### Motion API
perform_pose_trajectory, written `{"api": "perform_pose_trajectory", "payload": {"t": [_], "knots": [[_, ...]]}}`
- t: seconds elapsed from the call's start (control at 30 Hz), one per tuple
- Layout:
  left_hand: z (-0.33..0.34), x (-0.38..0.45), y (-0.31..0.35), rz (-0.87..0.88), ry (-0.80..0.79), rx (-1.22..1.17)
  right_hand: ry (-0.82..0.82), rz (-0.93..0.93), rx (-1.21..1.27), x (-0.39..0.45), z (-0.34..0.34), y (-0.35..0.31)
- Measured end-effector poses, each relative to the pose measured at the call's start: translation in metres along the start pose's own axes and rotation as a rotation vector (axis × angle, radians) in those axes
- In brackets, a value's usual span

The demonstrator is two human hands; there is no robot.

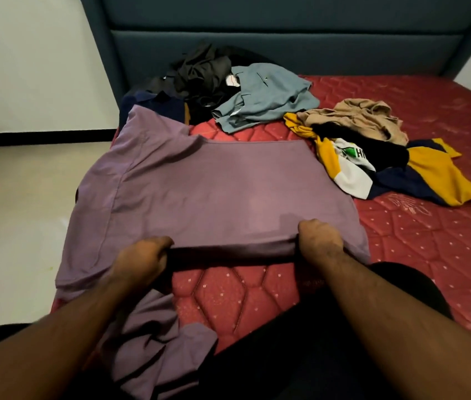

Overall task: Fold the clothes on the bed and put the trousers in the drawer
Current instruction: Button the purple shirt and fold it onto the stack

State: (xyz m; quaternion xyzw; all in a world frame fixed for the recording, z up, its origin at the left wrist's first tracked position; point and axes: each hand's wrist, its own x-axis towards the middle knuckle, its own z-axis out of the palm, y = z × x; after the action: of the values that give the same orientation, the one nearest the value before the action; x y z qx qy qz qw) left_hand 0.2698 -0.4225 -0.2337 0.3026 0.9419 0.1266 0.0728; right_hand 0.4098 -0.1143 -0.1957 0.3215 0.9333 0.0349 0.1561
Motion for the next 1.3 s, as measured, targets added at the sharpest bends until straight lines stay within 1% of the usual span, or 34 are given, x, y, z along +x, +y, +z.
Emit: {"api": "perform_pose_trajectory", "payload": {"t": [0.13,0.27,0.4,0.5,0.6,0.73,0.8,0.87,0.9,0.93,0.97,1.0,1.03,1.07,1.1,1.17,1.2,1.23,1.3], "knots": [[-0.015,0.057,-0.006,0.026,-0.010,-0.031,0.011,0.046,-0.065,0.046,-0.014,0.002],[-0.021,0.127,-0.010,0.073,-0.017,-0.028,0.081,0.034,-0.129,0.100,-0.016,0.007],[-0.016,0.186,-0.022,0.060,-0.120,0.004,0.152,-0.033,-0.178,0.147,-0.008,0.009],[-0.004,0.208,-0.035,0.053,-0.145,-0.049,0.276,-0.103,-0.193,0.166,0.007,0.013],[0.002,0.219,-0.044,0.058,-0.147,-0.166,0.393,-0.140,-0.168,0.177,0.023,0.016],[-0.003,0.222,-0.046,0.054,-0.230,-0.242,0.413,-0.090,-0.042,0.174,0.037,0.018],[-0.007,0.219,-0.049,0.035,-0.243,-0.182,0.439,-0.074,0.052,0.167,0.044,0.025],[-0.011,0.210,-0.046,0.011,-0.217,0.001,0.470,-0.094,0.138,0.158,0.049,0.036],[-0.011,0.204,-0.039,0.017,-0.167,0.112,0.479,-0.084,0.189,0.151,0.045,0.042],[-0.008,0.196,-0.030,0.035,-0.098,0.188,0.465,-0.050,0.255,0.144,0.039,0.046],[-0.003,0.188,-0.015,0.084,-0.023,0.208,0.446,0.012,0.323,0.137,0.031,0.051],[0.004,0.178,0.008,0.159,0.034,0.187,0.438,0.100,0.374,0.126,0.021,0.060],[0.011,0.170,0.031,0.236,0.049,0.159,0.425,0.190,0.407,0.117,0.016,0.068],[0.018,0.164,0.057,0.307,0.023,0.144,0.390,0.270,0.435,0.105,0.013,0.082],[0.026,0.159,0.079,0.350,-0.040,0.137,0.309,0.323,0.467,0.096,0.014,0.092],[0.047,0.152,0.111,0.362,-0.169,0.133,0.083,0.389,0.520,0.078,0.020,0.106],[0.058,0.150,0.117,0.337,-0.205,0.124,0.001,0.405,0.541,0.074,0.025,0.105],[0.067,0.144,0.121,0.306,-0.215,0.126,-0.022,0.418,0.572,0.071,0.028,0.105],[0.081,0.134,0.116,0.262,-0.190,0.161,0.024,0.443,0.615,0.075,0.031,0.100]]}}
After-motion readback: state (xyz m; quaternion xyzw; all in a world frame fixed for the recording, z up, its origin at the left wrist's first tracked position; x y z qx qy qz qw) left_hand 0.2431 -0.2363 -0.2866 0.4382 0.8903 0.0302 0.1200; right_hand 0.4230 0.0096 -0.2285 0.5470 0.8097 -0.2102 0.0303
